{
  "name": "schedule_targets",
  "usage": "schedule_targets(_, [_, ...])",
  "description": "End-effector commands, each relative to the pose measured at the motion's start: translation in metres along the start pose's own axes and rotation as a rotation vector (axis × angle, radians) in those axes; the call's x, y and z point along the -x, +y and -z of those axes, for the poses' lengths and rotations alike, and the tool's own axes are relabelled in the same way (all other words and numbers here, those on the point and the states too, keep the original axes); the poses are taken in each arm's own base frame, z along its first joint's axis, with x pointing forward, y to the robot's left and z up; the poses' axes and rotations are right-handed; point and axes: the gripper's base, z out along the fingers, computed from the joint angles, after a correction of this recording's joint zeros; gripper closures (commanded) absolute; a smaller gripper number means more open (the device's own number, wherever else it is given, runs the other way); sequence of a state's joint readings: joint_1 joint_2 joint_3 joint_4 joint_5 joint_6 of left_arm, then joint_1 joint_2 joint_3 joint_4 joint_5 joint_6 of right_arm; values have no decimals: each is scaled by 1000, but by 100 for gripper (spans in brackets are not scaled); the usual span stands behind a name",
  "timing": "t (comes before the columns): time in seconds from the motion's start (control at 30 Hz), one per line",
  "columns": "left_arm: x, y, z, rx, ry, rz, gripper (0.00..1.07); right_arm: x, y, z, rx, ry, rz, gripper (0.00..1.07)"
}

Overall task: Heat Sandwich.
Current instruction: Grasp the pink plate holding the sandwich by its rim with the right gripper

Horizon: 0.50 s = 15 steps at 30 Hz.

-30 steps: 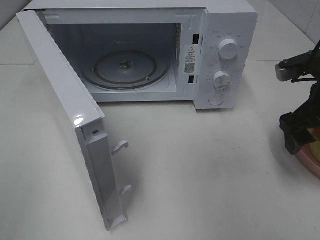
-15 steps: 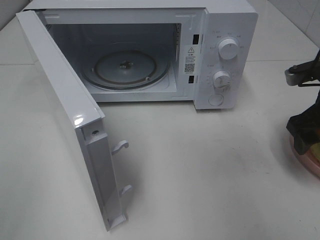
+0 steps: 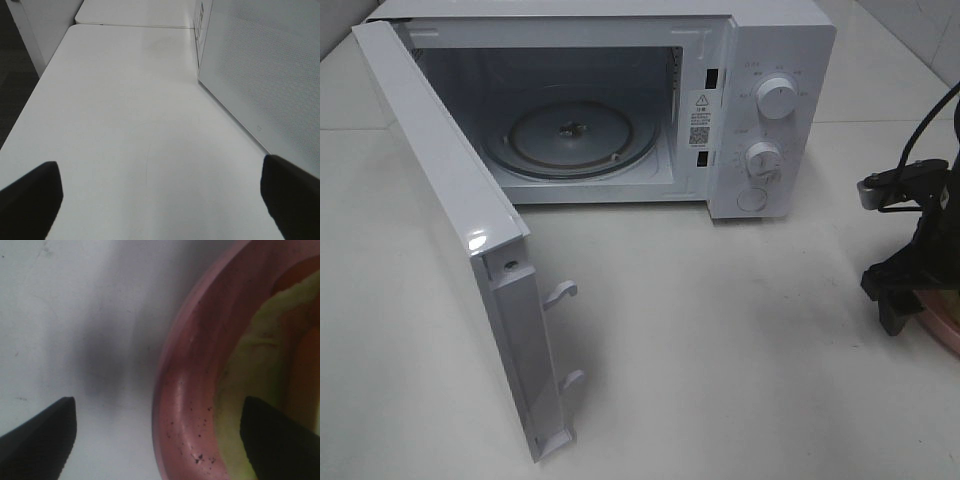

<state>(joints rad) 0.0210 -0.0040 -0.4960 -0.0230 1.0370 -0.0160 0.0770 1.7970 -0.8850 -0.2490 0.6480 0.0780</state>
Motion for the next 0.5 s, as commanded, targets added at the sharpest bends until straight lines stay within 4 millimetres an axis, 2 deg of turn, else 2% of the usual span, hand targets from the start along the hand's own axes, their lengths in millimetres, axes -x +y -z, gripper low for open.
schedule_targets(0.03, [-1,0,3,0,-21,2,5,4,0,-13,3,8,-1,23])
schedule_targets(0.23, [-1,0,3,0,-21,2,5,4,2,-26,8,42,4,24])
schedule_targets(0.33, [-1,0,3,0,-21,2,5,5,2,-26,9,35,0,25])
schedule_targets(0.5, [-1,0,3,0,-21,2,5,5,2,-25,8,35,-9,38])
